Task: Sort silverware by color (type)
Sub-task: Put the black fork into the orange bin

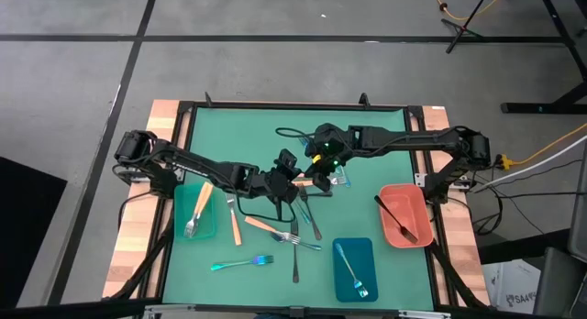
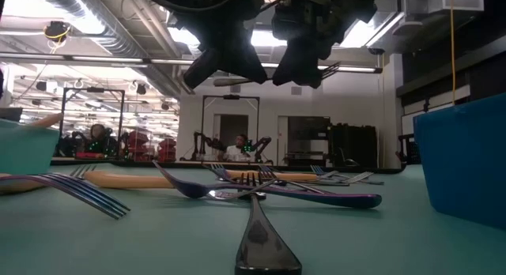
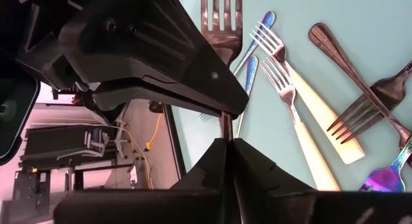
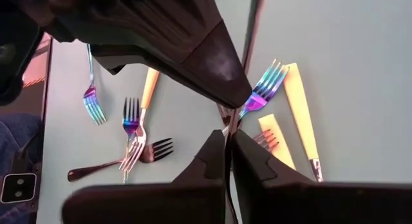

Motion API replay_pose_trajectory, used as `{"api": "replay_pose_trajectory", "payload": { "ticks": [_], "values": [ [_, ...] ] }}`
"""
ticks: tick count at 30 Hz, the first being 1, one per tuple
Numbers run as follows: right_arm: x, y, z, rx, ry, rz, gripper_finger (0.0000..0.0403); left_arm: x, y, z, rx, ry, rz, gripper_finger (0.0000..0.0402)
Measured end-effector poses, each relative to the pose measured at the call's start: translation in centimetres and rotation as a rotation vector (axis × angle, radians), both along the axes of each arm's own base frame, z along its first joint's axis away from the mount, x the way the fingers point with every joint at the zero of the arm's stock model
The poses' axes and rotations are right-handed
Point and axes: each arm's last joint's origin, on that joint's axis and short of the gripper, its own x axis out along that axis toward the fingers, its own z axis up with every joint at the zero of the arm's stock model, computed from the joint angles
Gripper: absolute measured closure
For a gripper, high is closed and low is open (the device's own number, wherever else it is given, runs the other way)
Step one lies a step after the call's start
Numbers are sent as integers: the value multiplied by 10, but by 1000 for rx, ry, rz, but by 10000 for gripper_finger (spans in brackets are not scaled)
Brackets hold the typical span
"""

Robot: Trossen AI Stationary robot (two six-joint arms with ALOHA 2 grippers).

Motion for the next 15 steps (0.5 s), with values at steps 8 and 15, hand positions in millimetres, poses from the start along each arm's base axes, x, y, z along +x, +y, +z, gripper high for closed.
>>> {"api": "replay_pose_trajectory", "payload": {
  "ticks": [8,15],
  "values": [
    [1,0,1,-6,-10,-1,402,0,0,0,-4,-4,-3,360],
    [0,-1,1,-41,-1,-34,402,0,-4,0,-3,-5,-12,352]
  ]
}}
